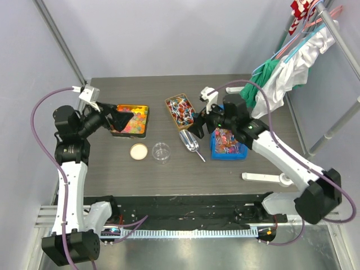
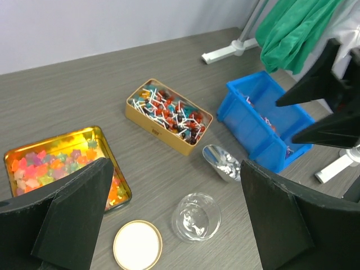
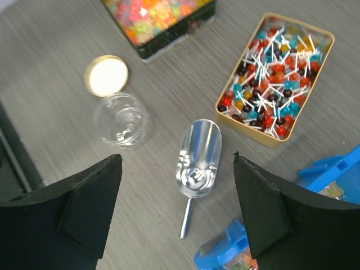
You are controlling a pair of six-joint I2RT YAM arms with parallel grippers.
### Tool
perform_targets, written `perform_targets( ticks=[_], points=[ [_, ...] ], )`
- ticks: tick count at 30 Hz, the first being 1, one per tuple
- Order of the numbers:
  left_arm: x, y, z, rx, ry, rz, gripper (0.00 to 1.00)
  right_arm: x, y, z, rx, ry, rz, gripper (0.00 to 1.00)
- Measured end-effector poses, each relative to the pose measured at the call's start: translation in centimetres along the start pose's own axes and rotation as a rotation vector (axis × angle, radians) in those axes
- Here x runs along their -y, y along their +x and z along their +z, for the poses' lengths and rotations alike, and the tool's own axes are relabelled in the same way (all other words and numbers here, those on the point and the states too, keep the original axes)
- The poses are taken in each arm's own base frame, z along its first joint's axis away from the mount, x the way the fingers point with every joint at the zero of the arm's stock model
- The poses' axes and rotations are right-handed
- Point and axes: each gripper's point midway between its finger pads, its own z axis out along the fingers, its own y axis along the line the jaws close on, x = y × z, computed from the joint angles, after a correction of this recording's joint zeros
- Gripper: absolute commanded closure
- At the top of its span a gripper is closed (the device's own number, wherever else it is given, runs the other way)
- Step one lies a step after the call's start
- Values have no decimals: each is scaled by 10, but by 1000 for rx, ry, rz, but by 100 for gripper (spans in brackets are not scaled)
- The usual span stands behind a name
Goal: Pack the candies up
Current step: Pick up the spatula from the center of the board.
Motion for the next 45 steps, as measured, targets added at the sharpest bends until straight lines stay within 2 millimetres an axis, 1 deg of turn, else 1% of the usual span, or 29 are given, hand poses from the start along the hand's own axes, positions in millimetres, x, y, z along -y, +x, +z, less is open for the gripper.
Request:
perform_targets(
  ticks=[1, 3, 4, 6, 7, 10, 12, 15, 20, 24, 26, 27, 30, 34, 39, 40, 43, 44, 45],
  points=[
    [-1, 3, 0, -4, -3, -2, 0, 3, 6, 10, -27, 9, 2, 22],
    [-3, 9, 0, -13, -9, -10, 0, 10, 19, 28, -80, 35, 6, 26],
    [-3, 13, 0, -17, -13, -13, 0, 13, 29, 38, -118, 50, 13, 31],
    [-3, 17, -2, -19, -16, -14, 0, 21, 43, 51, -169, 80, 20, 35],
    [-2, 19, -3, -18, -16, -12, 0, 25, 50, 58, -194, 98, 22, 40],
    [2, 19, -7, -8, -14, -2, 0, 39, 68, 72, -262, 149, 21, 42],
    [5, 17, -8, 1, -11, 7, 0, 45, 76, 78, -291, 172, 21, 42],
    [7, 14, -9, 12, -6, 18, 0, 52, 83, 83, -324, 196, 21, 42],
    [7, 15, -8, 12, -2, 15, 0, 59, 95, 86, -376, 224, 13, 42],
    [7, 17, -8, 8, -2, 9, 0, 60, 116, 88, -443, 221, 10, 43],
    [7, 18, -8, 6, 1, 7, 0, 60, 130, 90, -491, 215, 9, 48],
    [7, 19, -8, 6, 2, 7, 0, 60, 134, 90, -502, 214, 7, 50],
    [8, 19, -8, 6, 7, 7, 0, 59, 148, 92, -548, 210, -1, 50],
    [8, 19, -8, 6, 9, 7, 0, 60, 160, 94, -595, 208, -3, 51],
    [9, 19, -8, 7, 13, 9, 0, 59, 180, 97, -656, 201, -13, 52],
    [9, 19, -8, 7, 13, 10, 0, 58, 183, 98, -666, 197, -14, 55],
    [9, 19, -8, 7, 13, 10, 0, 54, 190, 99, -689, 184, -21, 80],
    [9, 19, -8, 7, 13, 10, 0, 53, 191, 99, -695, 179, -27, 93],
    [9, 18, -8, 7, 13, 10, 0, 51, 191, 99, -700, 176, -27, 98]
  ],
)
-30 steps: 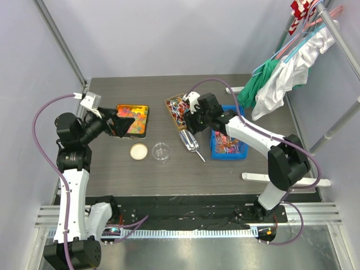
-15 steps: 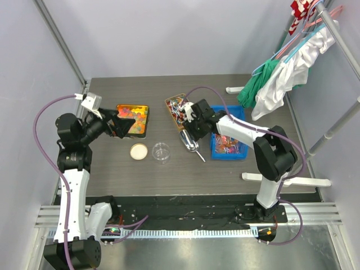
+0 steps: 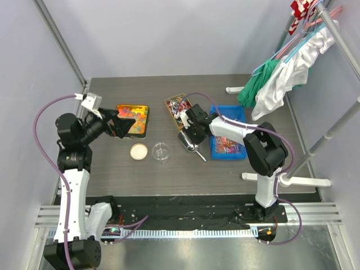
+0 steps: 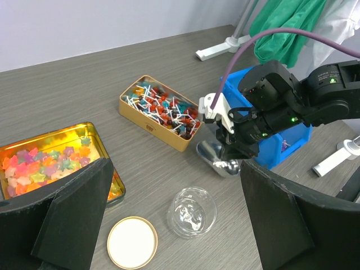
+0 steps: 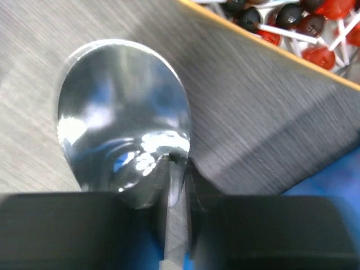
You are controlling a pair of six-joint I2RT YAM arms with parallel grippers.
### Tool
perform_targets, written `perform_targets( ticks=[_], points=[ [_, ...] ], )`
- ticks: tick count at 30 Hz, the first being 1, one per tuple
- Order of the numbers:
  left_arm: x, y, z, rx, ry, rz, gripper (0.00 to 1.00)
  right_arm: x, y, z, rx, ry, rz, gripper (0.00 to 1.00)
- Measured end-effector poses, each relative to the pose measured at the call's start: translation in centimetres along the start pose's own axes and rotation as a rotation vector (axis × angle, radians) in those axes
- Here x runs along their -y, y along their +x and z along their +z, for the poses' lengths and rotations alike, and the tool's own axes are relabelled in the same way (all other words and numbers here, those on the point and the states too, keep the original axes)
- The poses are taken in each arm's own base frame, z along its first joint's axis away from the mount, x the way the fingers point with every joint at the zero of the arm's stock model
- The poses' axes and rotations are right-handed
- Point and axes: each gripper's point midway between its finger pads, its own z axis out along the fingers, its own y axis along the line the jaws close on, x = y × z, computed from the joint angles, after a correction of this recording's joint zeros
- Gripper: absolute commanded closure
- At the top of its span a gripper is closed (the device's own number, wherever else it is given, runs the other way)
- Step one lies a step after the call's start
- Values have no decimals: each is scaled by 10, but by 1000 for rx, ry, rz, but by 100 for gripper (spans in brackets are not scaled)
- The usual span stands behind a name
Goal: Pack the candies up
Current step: Pick up the spatula from the center of the board.
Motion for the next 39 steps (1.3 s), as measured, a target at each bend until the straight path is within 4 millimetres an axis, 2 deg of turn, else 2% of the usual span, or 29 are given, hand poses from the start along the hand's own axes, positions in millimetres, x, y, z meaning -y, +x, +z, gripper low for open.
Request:
perform_targets(
  ticks=[4, 8, 12, 17, 21, 24, 29, 39],
  points=[
    [0, 1, 0, 0, 0, -1, 0, -4, -10, -4, 20, -7, -17, 99],
    [-1, 2, 1, -1, 3, -2, 0, -7, -9, -6, 11, -10, -35, 99],
    [1, 6, 3, -3, 27, -9, 0, -9, -12, -21, 16, 0, -73, 99],
    [9, 18, 8, -16, 107, -55, 0, -19, -45, -67, 127, 46, -170, 99],
    [16, 25, 10, -20, 168, -93, 0, -39, -76, -116, 261, 115, -288, 99],
    [21, 31, 14, -26, 212, -122, 0, -58, -91, -143, 335, 174, -390, 99],
    [27, 37, 20, -50, 258, -148, 3, -79, -98, -155, 363, 242, -508, 99],
    [32, 50, 30, -95, 311, -190, 10, -76, -111, -169, 384, 414, -595, 99]
  ],
)
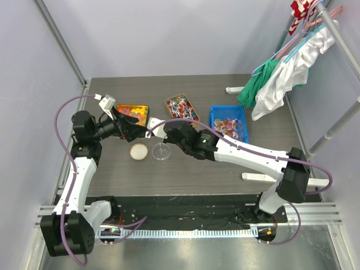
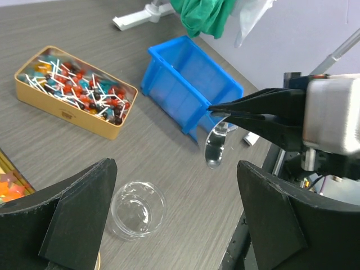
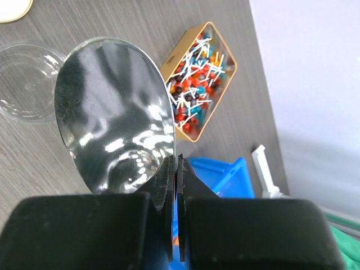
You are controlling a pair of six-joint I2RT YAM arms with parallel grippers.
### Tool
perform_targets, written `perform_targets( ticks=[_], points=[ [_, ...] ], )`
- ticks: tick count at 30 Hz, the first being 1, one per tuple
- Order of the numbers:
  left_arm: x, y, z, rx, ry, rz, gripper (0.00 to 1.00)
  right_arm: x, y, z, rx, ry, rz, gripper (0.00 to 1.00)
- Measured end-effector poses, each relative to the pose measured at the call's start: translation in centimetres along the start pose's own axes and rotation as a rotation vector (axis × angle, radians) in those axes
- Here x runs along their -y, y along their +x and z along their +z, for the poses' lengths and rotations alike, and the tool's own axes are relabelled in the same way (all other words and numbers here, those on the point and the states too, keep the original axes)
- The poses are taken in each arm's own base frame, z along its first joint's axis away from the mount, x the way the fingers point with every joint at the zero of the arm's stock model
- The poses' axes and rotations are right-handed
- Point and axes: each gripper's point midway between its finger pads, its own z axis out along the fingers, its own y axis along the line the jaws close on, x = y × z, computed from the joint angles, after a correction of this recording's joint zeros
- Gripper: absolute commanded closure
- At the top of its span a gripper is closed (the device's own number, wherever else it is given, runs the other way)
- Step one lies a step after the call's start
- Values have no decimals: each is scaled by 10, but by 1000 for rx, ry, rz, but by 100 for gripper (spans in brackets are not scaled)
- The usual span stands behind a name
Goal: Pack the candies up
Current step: Pick up the spatula from the center of the board.
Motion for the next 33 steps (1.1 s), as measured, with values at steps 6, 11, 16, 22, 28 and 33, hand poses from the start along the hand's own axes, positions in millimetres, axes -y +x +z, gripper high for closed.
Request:
perform_targets(
  ticks=[6, 11, 16, 22, 28, 33],
  points=[
    [-5, 16, 10, -43, 18, -51, 14, 0, -9, -3, 14, 33, -41, 99],
    [-5, 26, 17, -75, 37, -72, 16, -10, -12, -1, 9, 33, -80, 99],
    [1, 37, 25, -114, 70, -76, 20, -21, -21, 3, 13, 24, -124, 99],
    [5, 42, 27, -130, 85, -67, 27, -17, -36, 0, 40, 36, -134, 99],
    [6, 45, 28, -140, 90, -60, 34, -9, -49, -5, 69, 57, -132, 99],
    [7, 47, 29, -145, 96, -56, 37, -13, -58, -5, 79, 62, -144, 99]
  ],
)
